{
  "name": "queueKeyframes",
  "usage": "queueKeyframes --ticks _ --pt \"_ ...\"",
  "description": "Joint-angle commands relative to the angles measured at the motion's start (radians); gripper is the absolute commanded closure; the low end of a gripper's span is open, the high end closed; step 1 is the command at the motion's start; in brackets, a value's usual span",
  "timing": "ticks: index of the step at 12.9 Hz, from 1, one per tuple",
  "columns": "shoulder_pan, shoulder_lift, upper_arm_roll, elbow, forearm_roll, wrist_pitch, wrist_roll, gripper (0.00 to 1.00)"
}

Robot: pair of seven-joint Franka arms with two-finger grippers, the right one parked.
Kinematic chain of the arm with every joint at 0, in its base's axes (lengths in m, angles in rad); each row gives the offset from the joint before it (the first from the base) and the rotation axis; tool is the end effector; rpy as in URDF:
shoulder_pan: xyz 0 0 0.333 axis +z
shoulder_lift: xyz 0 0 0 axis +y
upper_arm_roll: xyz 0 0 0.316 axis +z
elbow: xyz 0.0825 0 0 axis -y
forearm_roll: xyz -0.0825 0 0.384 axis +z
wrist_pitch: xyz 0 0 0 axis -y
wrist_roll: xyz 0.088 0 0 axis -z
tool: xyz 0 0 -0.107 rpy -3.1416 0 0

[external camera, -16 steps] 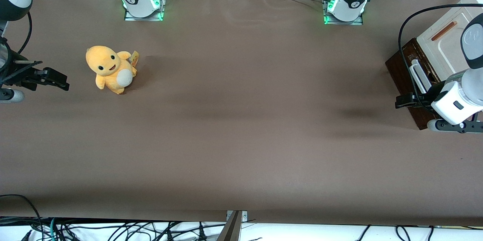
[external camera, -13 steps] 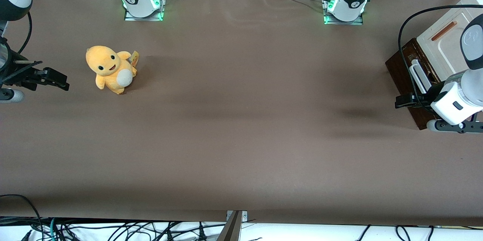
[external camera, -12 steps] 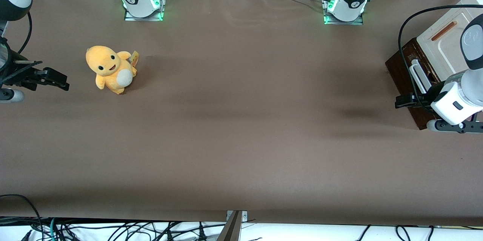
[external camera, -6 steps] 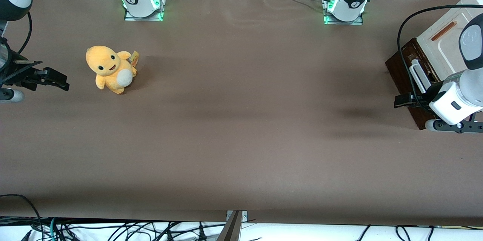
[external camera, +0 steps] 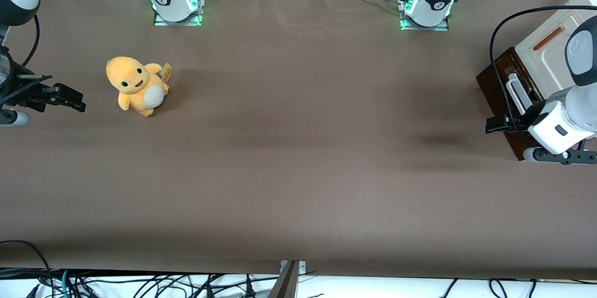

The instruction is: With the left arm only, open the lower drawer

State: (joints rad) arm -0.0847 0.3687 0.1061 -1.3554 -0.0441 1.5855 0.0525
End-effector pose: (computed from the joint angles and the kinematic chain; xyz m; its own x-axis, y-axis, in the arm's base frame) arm 0.6551 -0.0018 0.5038 0.9902 -0.0325 -0.1357 -0.0310 -0.9994 0.0126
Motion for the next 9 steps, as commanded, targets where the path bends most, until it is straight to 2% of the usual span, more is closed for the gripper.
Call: queueKeyframes --ticks 1,4,9 --pt "-0.001 -0.002 0.001 0.009 0.018 -0.016 0.007 0.00" --pt "-0.003 -0.001 0.001 0.001 0.029 -0.041 -0.020 0.00" --pt "-0.119 0.015 -0.003 -0.005 0.272 -0.128 -0.160 0.00"
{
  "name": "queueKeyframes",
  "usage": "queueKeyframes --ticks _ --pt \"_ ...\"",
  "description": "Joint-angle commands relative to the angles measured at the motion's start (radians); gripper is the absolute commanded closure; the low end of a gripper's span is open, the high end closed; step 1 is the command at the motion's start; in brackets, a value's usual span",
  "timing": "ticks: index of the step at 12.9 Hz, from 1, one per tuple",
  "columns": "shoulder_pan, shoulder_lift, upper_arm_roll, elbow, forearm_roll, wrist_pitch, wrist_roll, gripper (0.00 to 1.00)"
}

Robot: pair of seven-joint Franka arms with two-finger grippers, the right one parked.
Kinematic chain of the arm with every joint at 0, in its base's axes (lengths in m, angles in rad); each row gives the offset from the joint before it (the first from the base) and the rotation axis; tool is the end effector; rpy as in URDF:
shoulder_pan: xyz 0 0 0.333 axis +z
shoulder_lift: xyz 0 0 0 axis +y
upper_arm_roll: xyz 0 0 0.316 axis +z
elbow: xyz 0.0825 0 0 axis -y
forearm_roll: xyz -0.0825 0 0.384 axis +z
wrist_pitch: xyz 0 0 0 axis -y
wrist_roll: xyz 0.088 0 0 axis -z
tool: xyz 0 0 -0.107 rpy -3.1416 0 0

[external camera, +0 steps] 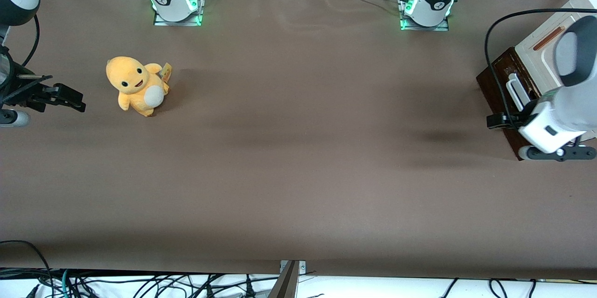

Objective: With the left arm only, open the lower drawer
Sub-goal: 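Swing the left gripper around to face the lower drawer's white handle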

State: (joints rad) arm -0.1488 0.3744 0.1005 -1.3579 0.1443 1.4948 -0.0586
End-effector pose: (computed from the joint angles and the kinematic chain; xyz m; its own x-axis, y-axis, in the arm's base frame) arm 0.6445 -0.0252 0.4947 0.9749 0.0233 -0.2214 -0.0201 -0.9813 -0.1915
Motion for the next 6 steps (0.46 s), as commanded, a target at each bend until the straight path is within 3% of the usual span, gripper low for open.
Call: queueKeyframes --ticks 1,6 --pt "-0.075 0.017 0.002 -0.003 0.121 -0.054 -0.099 0.00" --pt "-0.086 0.038 0.002 -0.018 0.230 -0.082 -0.219 0.00"
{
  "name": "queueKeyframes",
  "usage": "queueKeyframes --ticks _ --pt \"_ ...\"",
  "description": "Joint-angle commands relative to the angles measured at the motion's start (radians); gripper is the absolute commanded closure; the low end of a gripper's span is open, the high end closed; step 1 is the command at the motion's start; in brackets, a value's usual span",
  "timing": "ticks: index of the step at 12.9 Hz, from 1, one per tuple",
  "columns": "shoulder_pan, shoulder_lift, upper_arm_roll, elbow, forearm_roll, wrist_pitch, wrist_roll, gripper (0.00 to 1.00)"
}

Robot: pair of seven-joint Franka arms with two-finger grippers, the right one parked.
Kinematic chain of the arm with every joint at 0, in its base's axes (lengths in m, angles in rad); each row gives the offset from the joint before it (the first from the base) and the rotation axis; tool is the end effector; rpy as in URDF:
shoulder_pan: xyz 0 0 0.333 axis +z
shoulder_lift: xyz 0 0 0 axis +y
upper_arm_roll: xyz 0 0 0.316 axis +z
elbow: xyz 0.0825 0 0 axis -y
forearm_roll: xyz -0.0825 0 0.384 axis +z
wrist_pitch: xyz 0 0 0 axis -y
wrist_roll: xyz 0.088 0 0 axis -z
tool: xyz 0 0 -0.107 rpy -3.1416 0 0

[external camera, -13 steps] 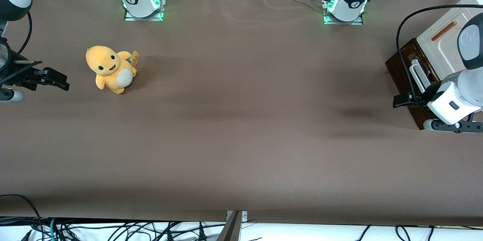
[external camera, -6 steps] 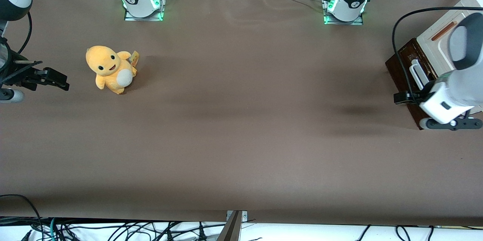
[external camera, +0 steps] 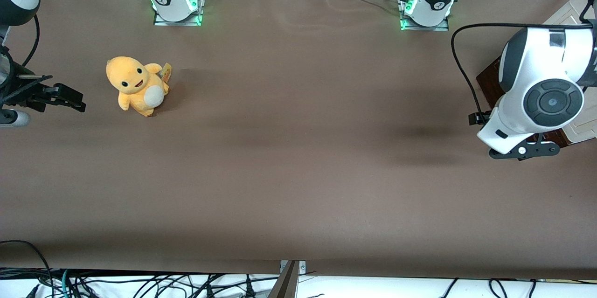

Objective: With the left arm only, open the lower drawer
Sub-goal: 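Swing the left gripper around to face the lower drawer's white handle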

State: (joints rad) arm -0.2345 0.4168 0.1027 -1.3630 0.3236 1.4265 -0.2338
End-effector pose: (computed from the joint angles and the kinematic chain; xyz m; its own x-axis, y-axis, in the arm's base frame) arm 0.6409 -0.0582 0.4675 0.9593 0.1415 -0.2444 0.0274 -0.9079 -0.4183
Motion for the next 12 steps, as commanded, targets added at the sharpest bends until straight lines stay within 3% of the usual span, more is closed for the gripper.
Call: queueKeyframes --ticks 1,3,6,9,12 --pt "-0.012 0.002 0.000 -0.018 0.073 -0.014 -0.073 0.00" --pt "-0.040 0.010 -0.003 -0.054 0.145 -0.014 -0.154 0.00" --pt "-0.061 0.034 -0.001 -0.083 0.176 -0.015 -0.252 0.00" --pt "-0.103 0.065 -0.003 -0.151 0.290 -0.015 -0.353 0.00" --pt "-0.127 0.114 -0.001 -0.157 0.346 -0.050 -0.436 0.00"
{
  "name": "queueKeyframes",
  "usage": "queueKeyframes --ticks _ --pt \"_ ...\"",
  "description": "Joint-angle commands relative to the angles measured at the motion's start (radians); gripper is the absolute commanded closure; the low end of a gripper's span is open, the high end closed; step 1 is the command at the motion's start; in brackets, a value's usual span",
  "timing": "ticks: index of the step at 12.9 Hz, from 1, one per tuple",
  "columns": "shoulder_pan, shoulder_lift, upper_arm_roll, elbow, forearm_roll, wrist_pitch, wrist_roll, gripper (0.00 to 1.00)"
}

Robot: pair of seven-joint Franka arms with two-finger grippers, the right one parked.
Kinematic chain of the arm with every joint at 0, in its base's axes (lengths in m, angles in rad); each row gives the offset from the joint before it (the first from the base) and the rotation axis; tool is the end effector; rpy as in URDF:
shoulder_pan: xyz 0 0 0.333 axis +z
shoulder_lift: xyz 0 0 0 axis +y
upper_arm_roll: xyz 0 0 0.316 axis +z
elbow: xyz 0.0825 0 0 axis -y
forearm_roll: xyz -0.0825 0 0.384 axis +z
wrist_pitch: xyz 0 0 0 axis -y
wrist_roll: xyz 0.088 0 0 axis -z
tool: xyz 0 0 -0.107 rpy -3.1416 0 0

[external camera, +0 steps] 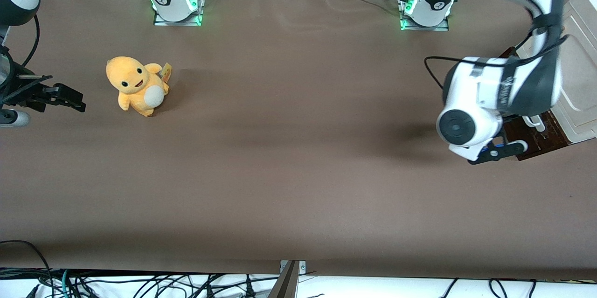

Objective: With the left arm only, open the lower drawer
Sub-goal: 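Swing the left gripper around to face the lower drawer's white handle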

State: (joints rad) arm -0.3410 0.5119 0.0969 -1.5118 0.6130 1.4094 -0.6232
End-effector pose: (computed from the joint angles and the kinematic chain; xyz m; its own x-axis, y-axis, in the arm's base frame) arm 0.6245 -0.0938 0.3602 0.9360 0.3320 -0.1168 0.1266 -0.6270 -0.7686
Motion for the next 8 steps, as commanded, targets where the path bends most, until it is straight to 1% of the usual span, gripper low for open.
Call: queueKeyframes --ticks 1,4,6,8 --pt "-0.033 0.040 0.003 -0.008 0.088 -0.055 -0.067 0.00" --pt "-0.042 0.089 0.003 -0.019 0.139 -0.084 -0.119 0.00" --pt "-0.044 0.103 0.003 -0.059 0.181 -0.084 -0.179 0.00" --pt "-0.044 0.128 0.003 -0.065 0.188 -0.098 -0.220 0.00"
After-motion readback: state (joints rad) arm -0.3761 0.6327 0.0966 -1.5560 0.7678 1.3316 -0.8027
